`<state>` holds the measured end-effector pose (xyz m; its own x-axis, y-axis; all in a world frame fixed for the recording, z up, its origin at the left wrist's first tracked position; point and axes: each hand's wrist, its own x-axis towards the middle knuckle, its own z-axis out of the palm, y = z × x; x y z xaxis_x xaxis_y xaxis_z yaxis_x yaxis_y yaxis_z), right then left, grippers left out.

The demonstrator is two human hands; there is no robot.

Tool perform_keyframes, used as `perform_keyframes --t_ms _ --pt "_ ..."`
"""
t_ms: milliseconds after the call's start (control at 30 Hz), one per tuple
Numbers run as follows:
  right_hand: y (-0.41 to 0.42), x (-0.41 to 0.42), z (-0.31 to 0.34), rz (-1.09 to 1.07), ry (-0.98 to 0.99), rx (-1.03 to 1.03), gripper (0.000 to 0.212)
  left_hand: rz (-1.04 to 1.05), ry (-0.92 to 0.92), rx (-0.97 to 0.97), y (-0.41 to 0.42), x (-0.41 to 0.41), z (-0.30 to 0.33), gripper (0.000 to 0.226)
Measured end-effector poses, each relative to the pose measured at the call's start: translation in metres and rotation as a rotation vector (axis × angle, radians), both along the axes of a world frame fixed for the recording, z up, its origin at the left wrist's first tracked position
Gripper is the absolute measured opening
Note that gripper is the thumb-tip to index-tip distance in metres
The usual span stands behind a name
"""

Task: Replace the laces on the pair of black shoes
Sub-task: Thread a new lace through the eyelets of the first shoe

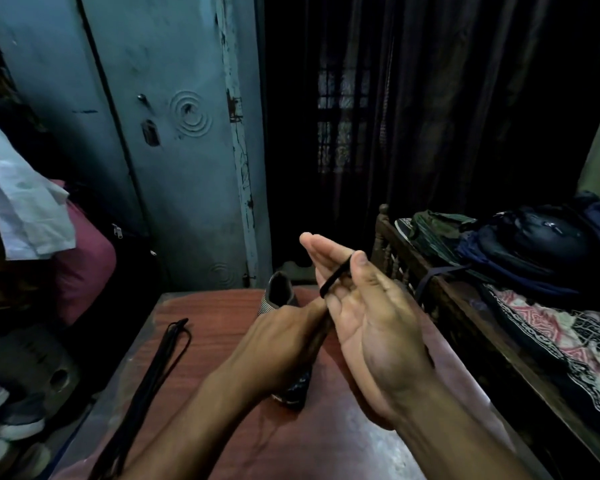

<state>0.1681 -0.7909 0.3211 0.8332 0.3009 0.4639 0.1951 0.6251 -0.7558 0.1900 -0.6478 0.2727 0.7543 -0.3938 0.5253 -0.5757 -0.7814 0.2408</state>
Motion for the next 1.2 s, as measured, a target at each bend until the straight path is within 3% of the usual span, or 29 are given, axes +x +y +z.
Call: perform_keyframes --t_ms 100,167,300,400,567,733,800,867,933,1000,1033,1100,1200 --pt "0.006 0.001 0.001 -0.074 -0.026 -0.029 0.045 0.010 0.033 0.069 0.006 0.001 -0.011 0.028" --pt "0.004 0.005 0.002 -0.180 -0.144 -0.134 0.041 -0.006 0.052 0.027 0.009 0.000 -0.013 0.036" --pt "-0.002 0.032 -0.020 -0.700 -0.798 -0.799 0.039 -0.088 0.145 -0.339 0.017 -0.003 -0.005 0.017" --pt "-0.006 0.042 -0.038 -0.743 -1.011 -1.084 0.043 -0.010 0.008 -0.388 0.024 0.002 -0.006 0.017" --pt "-0.011 0.040 -0.029 -0.835 -0.957 -1.417 0.038 0.148 -0.119 -0.305 0.027 0.013 -0.029 0.022" --pt "-0.015 0.035 -0.011 -0.544 -0.749 -1.687 0.032 0.262 -0.277 -0.043 0.021 0.010 -0.026 0.024" --pt "-0.017 0.038 -0.008 -0.392 -0.592 -1.669 0.040 0.288 -0.292 0.035 0.024 0.015 -0.029 0.025" --pt "-0.021 0.043 -0.005 -0.240 -0.437 -1.513 0.046 0.243 -0.180 -0.029 0.030 0.027 -0.034 0.022" --pt "-0.023 0.043 -0.001 -0.131 -0.251 -1.258 0.045 0.081 0.144 -0.238 0.040 0.044 -0.051 0.019" --pt "-0.022 0.038 0.005 -0.031 -0.073 -1.009 0.043 -0.044 0.483 -0.389 0.048 0.054 -0.076 0.043" --pt "-0.020 0.035 0.007 -0.002 -0.039 -0.940 0.042 -0.049 0.558 -0.407 0.051 0.057 -0.091 0.055" --pt "-0.016 0.034 0.004 -0.004 -0.038 -0.902 0.041 -0.026 0.539 -0.430 0.054 0.059 -0.116 0.057" --pt "-0.014 0.035 -0.004 -0.034 -0.045 -0.842 0.041 0.056 0.297 -0.379 0.051 0.061 -0.136 0.048"
